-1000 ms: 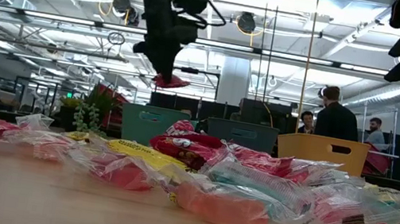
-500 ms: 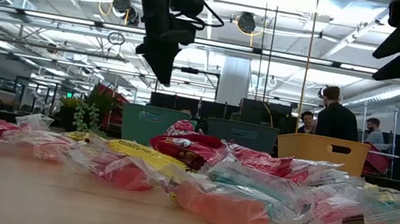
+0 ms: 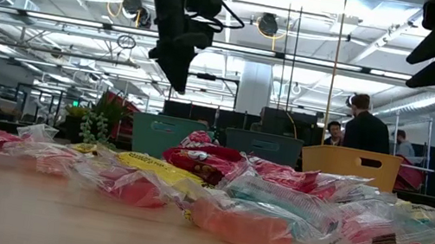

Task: Sort candy
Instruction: Put the red candy into the green bin, then put the orange gummy candy into the yellow bin

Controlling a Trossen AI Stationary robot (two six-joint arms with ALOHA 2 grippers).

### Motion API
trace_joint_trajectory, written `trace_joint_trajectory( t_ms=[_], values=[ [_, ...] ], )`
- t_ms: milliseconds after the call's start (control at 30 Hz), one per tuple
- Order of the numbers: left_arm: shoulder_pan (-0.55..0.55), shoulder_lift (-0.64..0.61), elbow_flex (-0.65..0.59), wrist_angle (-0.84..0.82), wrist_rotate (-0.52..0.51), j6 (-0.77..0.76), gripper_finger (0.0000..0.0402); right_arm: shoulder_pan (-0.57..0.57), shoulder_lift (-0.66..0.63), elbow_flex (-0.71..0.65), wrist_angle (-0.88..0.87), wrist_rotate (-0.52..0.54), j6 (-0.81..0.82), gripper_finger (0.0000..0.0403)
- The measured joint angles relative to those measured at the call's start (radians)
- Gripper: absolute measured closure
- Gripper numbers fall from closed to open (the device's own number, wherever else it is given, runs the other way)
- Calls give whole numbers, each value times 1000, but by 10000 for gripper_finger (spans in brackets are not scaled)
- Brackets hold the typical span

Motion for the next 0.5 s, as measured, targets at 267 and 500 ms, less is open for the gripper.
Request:
trace_joint_trajectory(
  t_ms=[267,500],
  values=[
    [-12,0,0,21,0,-75,287,0,0,0,20,-4,0,204],
    [-89,0,0,9,76,-53,288,0,0,0,23,-4,0,204]
  ],
)
